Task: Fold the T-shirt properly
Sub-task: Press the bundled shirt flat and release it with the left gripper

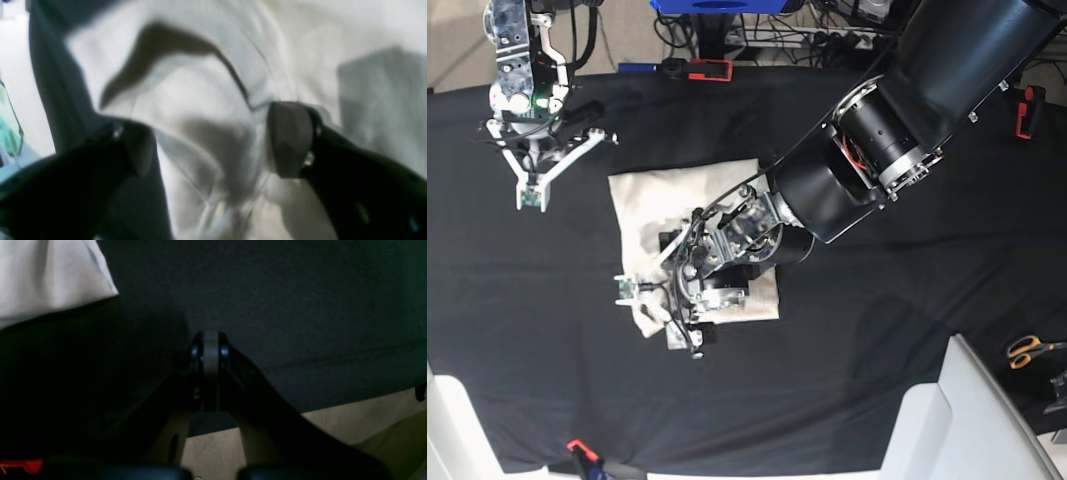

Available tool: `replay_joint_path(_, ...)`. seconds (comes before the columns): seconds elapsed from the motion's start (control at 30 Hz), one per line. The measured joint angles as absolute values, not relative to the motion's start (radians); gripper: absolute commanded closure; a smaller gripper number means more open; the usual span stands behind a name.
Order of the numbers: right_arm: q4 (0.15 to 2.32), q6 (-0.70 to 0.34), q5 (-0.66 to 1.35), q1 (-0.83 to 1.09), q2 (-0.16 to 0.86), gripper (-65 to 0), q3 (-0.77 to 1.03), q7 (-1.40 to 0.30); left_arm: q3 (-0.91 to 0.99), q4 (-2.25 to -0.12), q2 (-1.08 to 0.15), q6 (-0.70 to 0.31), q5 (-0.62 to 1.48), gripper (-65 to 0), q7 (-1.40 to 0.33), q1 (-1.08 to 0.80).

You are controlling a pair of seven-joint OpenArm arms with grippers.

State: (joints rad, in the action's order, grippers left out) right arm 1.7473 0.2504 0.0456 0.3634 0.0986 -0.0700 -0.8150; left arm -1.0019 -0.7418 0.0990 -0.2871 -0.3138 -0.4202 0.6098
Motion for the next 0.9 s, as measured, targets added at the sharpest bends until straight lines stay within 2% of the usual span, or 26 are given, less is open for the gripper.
replay_joint_path(0.3,1.747,0.250,0.046,0.364,0.099,-0.2,-0.070,-0.815,-0.995,-0.742,0.099,-0.287,-0.306,-54.3,-0.416,0.720)
replay_joint_path(0.37,1.747,0.250,0.046,0.364,0.099,-0.2,-0.070,-0.815,-0.939,-0.768,0.104,-0.289,-0.296,-53.0,-0.488,0.728)
replay_joint_path(0.4,1.747,0.250,0.046,0.364,0.098,-0.2,-0.070,-0.815,-0.904,-0.800,0.102,-0.287,-0.299,-49.4,-0.531,0.724)
replay_joint_path(0.43,1.747,0.250,0.046,0.364,0.098,-0.2,-0.070,-0.815,-0.876,-0.842,0.097,-0.287,-0.301,-42.0,-0.564,0.717)
replay_joint_path(0.53,1.747,0.250,0.046,0.364,0.098,-0.2,-0.070,-0.815,-0.807,-0.971,0.094,-0.269,-0.307,-7.6,-0.603,0.644)
replay_joint_path(0.57,1.748,0.250,0.046,0.364,0.098,-0.2,-0.072,-0.815,-0.793,-1.003,0.094,-0.278,-0.310,0.0,-0.614,0.607)
replay_joint_path(0.73,1.748,0.252,0.045,0.367,0.099,-0.2,-0.072,-0.815,-0.699,-1.172,0.007,-0.295,-0.301,0.0,-0.644,0.368)
replay_joint_path(0.9,1.750,0.250,0.045,0.367,0.097,-0.2,-0.074,-0.815,-0.512,-1.282,-0.039,-0.279,-0.314,0.0,-0.638,0.253)
